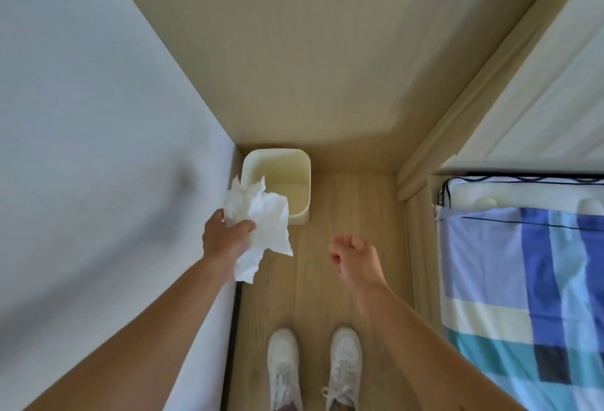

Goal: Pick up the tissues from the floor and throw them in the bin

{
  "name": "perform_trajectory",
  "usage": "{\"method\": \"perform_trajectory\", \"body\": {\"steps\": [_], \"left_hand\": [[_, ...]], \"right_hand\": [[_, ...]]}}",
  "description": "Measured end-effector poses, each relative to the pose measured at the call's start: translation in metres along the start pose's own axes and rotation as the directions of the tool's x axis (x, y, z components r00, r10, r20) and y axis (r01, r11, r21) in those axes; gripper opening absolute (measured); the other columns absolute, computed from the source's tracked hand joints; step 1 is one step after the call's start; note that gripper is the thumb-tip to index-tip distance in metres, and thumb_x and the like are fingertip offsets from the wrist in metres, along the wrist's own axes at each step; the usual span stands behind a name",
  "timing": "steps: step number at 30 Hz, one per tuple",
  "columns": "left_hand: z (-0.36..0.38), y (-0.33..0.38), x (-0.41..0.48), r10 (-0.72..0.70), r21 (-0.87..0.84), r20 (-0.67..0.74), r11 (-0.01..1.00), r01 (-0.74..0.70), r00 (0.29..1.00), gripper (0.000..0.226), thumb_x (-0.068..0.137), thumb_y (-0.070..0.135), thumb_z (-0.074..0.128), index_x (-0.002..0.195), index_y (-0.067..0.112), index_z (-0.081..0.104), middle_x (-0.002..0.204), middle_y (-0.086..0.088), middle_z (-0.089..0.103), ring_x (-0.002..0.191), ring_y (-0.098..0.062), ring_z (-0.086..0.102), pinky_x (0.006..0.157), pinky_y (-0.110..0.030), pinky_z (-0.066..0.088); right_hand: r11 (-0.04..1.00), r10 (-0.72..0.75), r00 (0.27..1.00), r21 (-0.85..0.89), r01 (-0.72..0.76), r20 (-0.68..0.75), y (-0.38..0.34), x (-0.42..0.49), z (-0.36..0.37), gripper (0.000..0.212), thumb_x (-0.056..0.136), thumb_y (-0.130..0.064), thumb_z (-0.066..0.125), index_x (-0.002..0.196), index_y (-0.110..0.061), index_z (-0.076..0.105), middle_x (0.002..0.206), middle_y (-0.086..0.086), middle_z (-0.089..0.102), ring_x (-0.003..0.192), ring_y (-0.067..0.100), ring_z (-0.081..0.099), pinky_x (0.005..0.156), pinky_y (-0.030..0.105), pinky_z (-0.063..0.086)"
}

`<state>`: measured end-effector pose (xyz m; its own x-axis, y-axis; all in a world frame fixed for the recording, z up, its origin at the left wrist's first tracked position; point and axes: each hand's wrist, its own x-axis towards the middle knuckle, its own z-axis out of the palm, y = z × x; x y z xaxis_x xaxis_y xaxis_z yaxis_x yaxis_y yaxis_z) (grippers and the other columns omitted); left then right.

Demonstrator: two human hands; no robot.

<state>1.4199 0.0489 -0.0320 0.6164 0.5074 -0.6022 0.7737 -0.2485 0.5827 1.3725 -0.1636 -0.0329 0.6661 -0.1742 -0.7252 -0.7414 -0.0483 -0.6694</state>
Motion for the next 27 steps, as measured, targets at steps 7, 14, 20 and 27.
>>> {"method": "perform_trajectory", "body": {"steps": [7,14,20,27], "left_hand": [[0.044,0.034,0.102,-0.117,0.018,0.016,0.993,0.116,0.993,0.051,0.074,0.025,0.074,0.119,0.005,0.060,0.115,-0.016,0.067,0.101,-0.038,0.065,0.092,-0.050,0.055],[0.105,0.039,0.184,-0.129,0.039,0.030,0.991,0.127,0.991,0.047,0.079,0.027,0.074,0.118,0.009,0.056,0.107,-0.009,0.059,0.088,-0.029,0.055,0.075,-0.038,0.045],[0.119,0.033,0.217,-0.210,0.005,0.147,0.977,0.212,0.967,0.068,0.072,0.038,0.079,0.129,0.012,0.051,0.122,-0.004,0.060,0.111,-0.034,0.059,0.099,-0.048,0.050],[0.107,0.032,0.203,-0.100,0.074,0.086,0.993,0.093,0.991,0.063,0.085,0.039,0.069,0.140,0.015,0.049,0.126,-0.001,0.056,0.105,-0.024,0.053,0.088,-0.036,0.042]], "right_hand": [[0.998,0.054,0.996,-0.047,-0.051,0.065,-0.022,0.094,0.030,0.018,0.085,-0.010,0.056,0.069,-0.017,0.059,0.069,0.006,0.059,0.067,0.022,0.050,0.064,0.038,0.040],[0.994,0.059,0.997,-0.096,-0.054,0.050,-0.020,0.174,0.047,0.017,0.085,-0.016,0.056,0.070,-0.020,0.062,0.069,0.003,0.066,0.070,0.021,0.059,0.067,0.039,0.048],[0.996,0.051,0.996,-0.070,-0.046,0.068,-0.031,0.204,0.061,0.016,0.086,-0.012,0.056,0.073,-0.018,0.063,0.066,0.000,0.063,0.068,0.020,0.059,0.068,0.039,0.050],[0.999,0.033,0.994,-0.042,-0.029,0.107,-0.049,0.194,0.065,0.013,0.092,-0.011,0.054,0.092,-0.010,0.067,0.077,0.004,0.066,0.069,0.017,0.062,0.067,0.030,0.052]]}}
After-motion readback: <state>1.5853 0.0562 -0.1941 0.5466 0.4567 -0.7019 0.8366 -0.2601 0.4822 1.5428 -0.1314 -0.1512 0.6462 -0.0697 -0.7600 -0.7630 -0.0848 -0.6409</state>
